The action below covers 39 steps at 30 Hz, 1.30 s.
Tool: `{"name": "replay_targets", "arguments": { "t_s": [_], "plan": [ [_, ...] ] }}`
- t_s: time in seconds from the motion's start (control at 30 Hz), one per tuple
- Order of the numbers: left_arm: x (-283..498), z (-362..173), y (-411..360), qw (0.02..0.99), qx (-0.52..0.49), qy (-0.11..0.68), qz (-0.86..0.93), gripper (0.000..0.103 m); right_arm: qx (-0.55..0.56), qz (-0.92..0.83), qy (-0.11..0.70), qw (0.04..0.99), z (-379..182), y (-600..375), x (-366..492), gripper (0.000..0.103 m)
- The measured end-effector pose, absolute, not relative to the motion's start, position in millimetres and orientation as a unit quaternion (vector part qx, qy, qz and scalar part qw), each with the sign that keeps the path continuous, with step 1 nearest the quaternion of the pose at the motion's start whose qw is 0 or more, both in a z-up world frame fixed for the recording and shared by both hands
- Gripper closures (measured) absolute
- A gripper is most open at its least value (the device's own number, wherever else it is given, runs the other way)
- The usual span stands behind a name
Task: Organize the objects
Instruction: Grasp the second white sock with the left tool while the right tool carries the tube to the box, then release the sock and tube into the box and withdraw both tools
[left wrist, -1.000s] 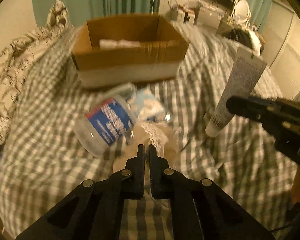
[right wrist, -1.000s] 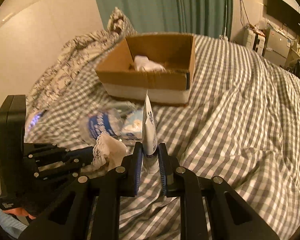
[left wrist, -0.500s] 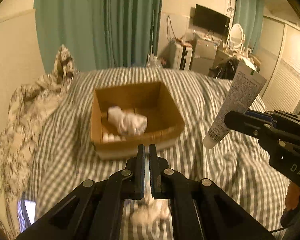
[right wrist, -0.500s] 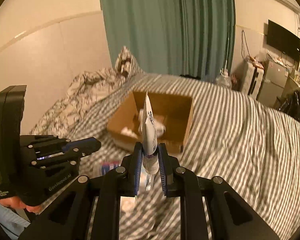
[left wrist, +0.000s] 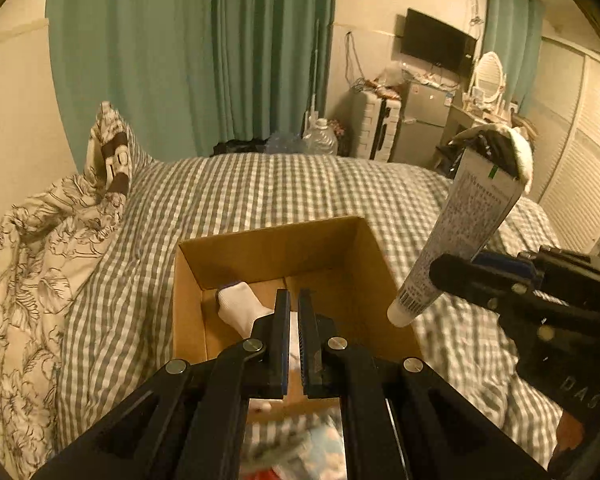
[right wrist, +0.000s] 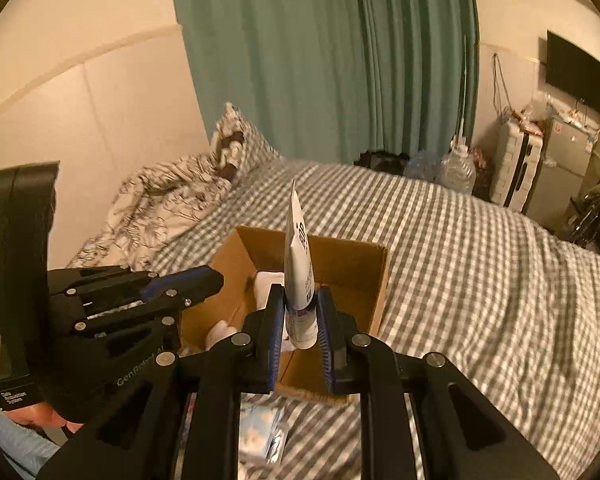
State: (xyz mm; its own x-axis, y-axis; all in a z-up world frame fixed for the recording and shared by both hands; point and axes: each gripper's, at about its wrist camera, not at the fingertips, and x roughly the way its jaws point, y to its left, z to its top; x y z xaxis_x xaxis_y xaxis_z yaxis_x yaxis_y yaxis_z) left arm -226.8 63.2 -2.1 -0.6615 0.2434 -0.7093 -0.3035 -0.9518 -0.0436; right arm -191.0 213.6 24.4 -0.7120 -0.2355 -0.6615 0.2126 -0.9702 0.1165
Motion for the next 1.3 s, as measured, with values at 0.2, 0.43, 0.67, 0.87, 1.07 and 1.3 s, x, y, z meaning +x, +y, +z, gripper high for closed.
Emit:
{"name": "replay_targets", "arguments": {
  "t_s": [0.2,0.43,0.67,0.87,1.07,1.3],
  "plan": [
    [-259,-47,60,0.142,-0.418,0.035,0.897,0.099,0.417,-0.9,-0.029,0.121,-32,212,-242,0.087],
    [-257,-61,58,0.135,-0.432,0.045,0.89,0.087,0.408,-0.905,-0.057,0.106,-37,224,-250,0.047],
    [-216,-32,41,0.113,-0.41,0.038,0.904,0.024,0.366,-0.925,-0.056,0.084,15,235,-208,0.036],
    [-166,-5,22,0.094,-0.388,0.037,0.916,0.006,0.333,-0.939,-0.036,0.081,55,227,-152,0.023],
    [-121,2,0,0.082,-0.376,0.028,0.923,0.001,0.325,-0.943,-0.016,0.076,60,210,-101,0.021],
    [-81,-31,-12,0.065,-0.389,0.028,0.918,0.0,0.346,-0.936,0.002,0.066,12,184,-56,0.021]
  ]
}}
